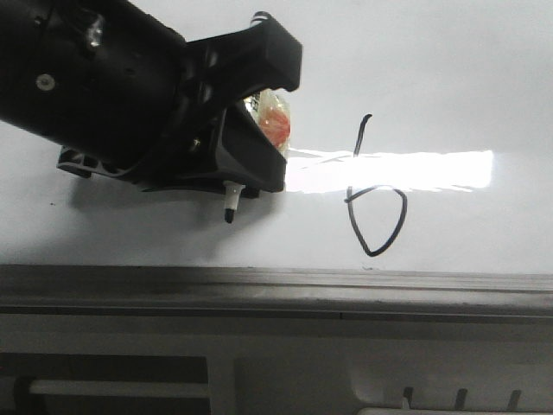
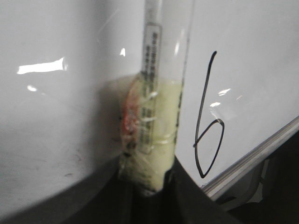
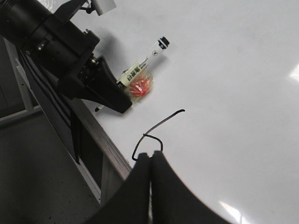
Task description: Write number 6 on whiteboard
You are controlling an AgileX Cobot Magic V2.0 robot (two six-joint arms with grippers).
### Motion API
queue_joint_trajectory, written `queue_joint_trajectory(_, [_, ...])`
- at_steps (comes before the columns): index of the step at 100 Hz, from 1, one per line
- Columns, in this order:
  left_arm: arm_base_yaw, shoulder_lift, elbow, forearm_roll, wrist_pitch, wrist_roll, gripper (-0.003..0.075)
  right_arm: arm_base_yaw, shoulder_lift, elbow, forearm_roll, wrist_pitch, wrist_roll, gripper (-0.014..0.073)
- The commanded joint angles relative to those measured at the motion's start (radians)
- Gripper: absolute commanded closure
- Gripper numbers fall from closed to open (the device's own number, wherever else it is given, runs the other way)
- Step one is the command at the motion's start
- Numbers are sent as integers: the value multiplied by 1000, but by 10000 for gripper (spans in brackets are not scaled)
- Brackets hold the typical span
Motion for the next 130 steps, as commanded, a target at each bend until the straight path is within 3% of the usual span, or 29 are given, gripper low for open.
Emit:
queue_joint_trajectory(1, [23, 44, 0, -14, -268, -1, 737, -6, 3, -26, 12, -87, 7, 659])
queue_joint_trajectory(11, [23, 44, 0, -14, -268, -1, 700, -6, 3, -26, 12, -98, 7, 659])
queue_joint_trajectory(36, [23, 44, 0, -14, -291, -1, 430, -6, 3, -26, 12, -108, 10, 659])
queue_joint_trajectory(60, [23, 44, 0, -14, -293, -1, 370, -6, 3, -26, 30, -110, 10, 659])
queue_joint_trajectory(79, [23, 44, -2, -14, -283, -1, 148, -6, 3, -26, 32, -110, 10, 659])
queue_joint_trajectory(130, [23, -173, -2, -14, -116, -1, 134, -6, 2, -26, 60, -113, 10, 659])
